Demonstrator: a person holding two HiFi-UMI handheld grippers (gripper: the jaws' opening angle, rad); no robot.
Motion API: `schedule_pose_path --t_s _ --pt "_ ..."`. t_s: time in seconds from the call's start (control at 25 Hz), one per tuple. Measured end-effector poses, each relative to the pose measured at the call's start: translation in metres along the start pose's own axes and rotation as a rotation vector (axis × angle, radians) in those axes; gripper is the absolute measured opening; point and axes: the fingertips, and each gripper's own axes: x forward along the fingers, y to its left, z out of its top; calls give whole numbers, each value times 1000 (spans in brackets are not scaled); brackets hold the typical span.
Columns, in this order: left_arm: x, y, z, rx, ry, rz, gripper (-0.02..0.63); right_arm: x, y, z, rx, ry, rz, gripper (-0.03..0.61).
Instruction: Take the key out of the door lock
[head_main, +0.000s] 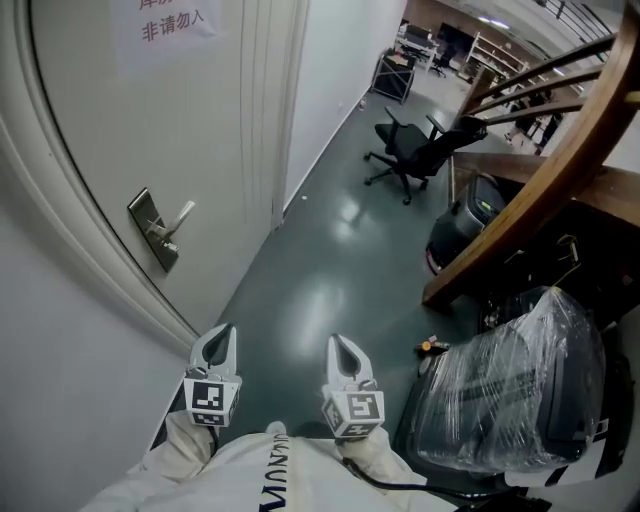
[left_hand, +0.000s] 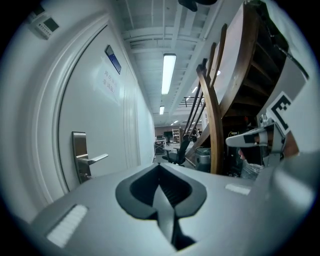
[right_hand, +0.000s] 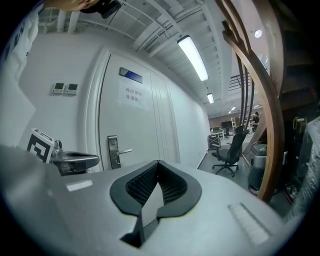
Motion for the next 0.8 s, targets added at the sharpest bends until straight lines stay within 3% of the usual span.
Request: schedule_pose_path --t_s 0.4,0.8 --pt "26 37 -5 -21 -3 95 0 65 16 11 -31 2 117 2" --pt "99 74 8 -14 24 242 0 180 -4 27 -22 30 286 2"
